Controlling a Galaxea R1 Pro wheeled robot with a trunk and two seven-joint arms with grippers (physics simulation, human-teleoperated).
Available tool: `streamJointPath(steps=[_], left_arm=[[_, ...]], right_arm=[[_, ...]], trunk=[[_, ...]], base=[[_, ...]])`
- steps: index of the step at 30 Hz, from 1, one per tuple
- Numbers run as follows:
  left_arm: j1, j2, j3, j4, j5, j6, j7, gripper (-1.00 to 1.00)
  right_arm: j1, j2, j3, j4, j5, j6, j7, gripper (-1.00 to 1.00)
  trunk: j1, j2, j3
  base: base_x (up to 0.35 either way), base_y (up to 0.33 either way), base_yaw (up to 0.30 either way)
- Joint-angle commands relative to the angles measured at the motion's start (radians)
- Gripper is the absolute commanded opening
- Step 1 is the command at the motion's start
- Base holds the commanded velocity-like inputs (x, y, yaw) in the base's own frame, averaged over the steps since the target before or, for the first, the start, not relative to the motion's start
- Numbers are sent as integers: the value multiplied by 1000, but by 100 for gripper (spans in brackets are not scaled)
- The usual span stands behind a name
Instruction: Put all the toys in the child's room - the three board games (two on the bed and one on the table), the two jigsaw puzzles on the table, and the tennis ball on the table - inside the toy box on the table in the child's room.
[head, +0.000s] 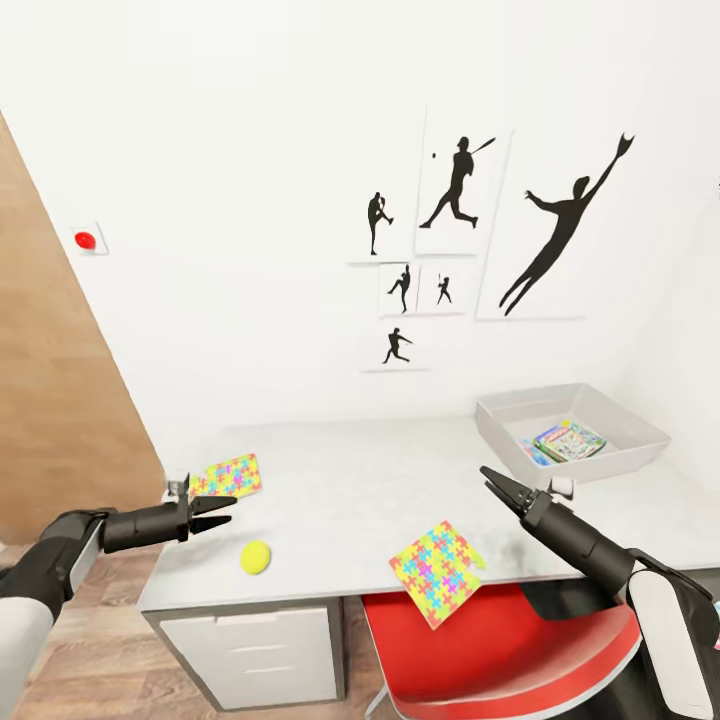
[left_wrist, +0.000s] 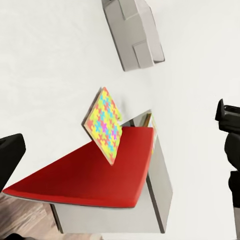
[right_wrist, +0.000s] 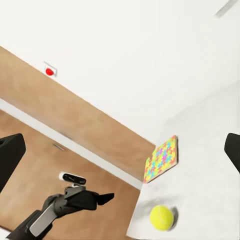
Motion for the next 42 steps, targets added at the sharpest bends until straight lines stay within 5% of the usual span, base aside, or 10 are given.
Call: streamJointPath(steps=[1, 15, 20, 26, 32, 42], left_arm=[[-1, -13, 0, 0, 1, 11, 12, 100], [-1, -259, -1, 0, -39, 15, 241, 100], [-1, -283, 0, 6, -39, 14, 306, 100], [-1, -356, -1, 9, -41, 15, 362, 100], [0, -410, 0, 38, -38, 3, 514, 100], [1, -425, 2, 105, -35, -97, 594, 100]], right_arm=[[-1, 0, -1, 0, 2, 2, 3, 100], [-1, 0, 1, 0, 13, -9, 1, 100], [-1, 0, 0, 0, 13, -6, 3, 100], [-1, 0, -1, 0, 11, 2, 8, 100], [-1, -1, -4, 0, 5, 12, 32, 100], [-1, -29, -46, 0, 3, 77, 148, 100]], trunk=[[1, -2, 0], [1, -2, 11], [1, -2, 11], [1, -2, 11], [1, -2, 11], [1, -2, 11]], base=[[0, 0, 0], [0, 0, 0], [0, 0, 0], [0, 0, 0], [0, 0, 0], [0, 0, 0]])
